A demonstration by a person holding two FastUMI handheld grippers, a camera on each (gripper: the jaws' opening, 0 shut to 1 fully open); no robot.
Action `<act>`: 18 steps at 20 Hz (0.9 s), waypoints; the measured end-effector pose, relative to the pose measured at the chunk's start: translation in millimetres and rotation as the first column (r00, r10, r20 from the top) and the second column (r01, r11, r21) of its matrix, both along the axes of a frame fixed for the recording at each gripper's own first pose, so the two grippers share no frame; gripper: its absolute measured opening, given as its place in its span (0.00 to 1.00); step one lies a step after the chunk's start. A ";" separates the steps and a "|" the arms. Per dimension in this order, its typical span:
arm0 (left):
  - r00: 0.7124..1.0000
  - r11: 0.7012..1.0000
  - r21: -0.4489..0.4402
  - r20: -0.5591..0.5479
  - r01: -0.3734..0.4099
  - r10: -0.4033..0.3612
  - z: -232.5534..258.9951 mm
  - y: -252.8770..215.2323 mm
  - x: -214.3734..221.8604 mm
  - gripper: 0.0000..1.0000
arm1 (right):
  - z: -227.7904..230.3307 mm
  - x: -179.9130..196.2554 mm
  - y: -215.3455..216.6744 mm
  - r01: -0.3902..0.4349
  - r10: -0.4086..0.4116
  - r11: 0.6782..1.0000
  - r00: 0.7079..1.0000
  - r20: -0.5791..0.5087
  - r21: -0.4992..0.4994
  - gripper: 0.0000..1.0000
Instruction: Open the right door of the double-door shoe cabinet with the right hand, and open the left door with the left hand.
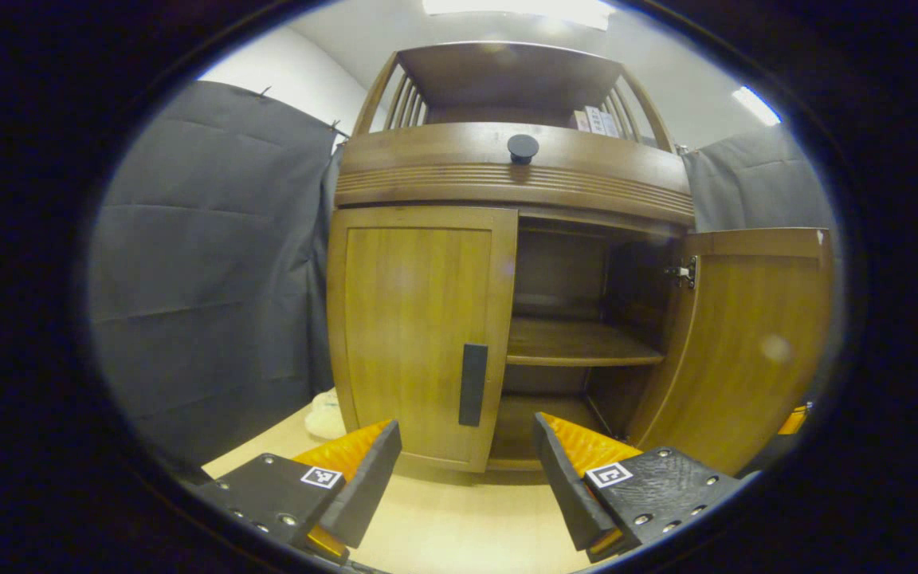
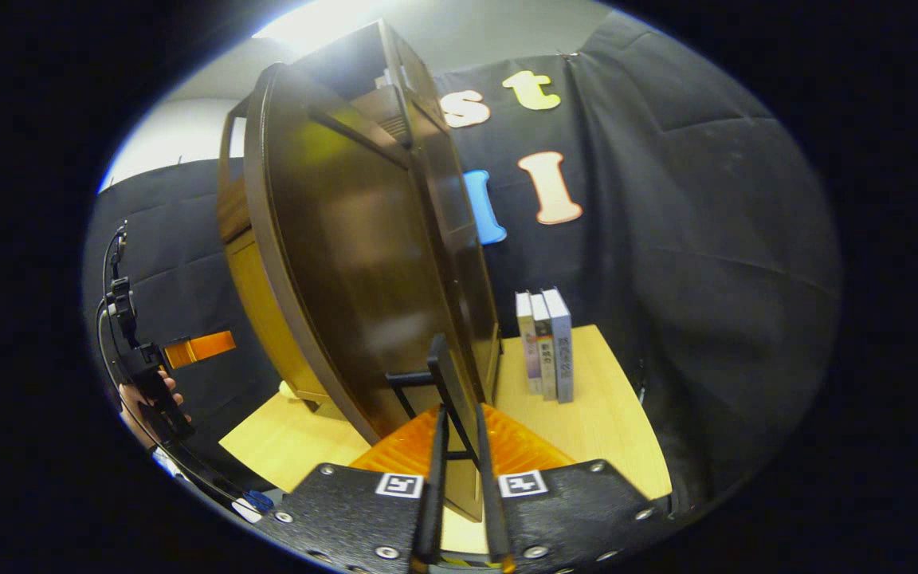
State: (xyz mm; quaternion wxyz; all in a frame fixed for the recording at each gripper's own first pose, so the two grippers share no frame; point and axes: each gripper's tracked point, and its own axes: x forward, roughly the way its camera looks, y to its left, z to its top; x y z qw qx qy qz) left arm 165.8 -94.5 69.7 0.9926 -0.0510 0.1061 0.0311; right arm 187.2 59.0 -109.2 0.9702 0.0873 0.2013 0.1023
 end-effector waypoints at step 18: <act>0.956 0.957 0.009 0.035 0.290 -0.290 -51.2 -6.1 190.7 0.86 | 18.0 -93.6 11.1 0.588 -0.587 0.798 0.808 0.052 -0.128 0.95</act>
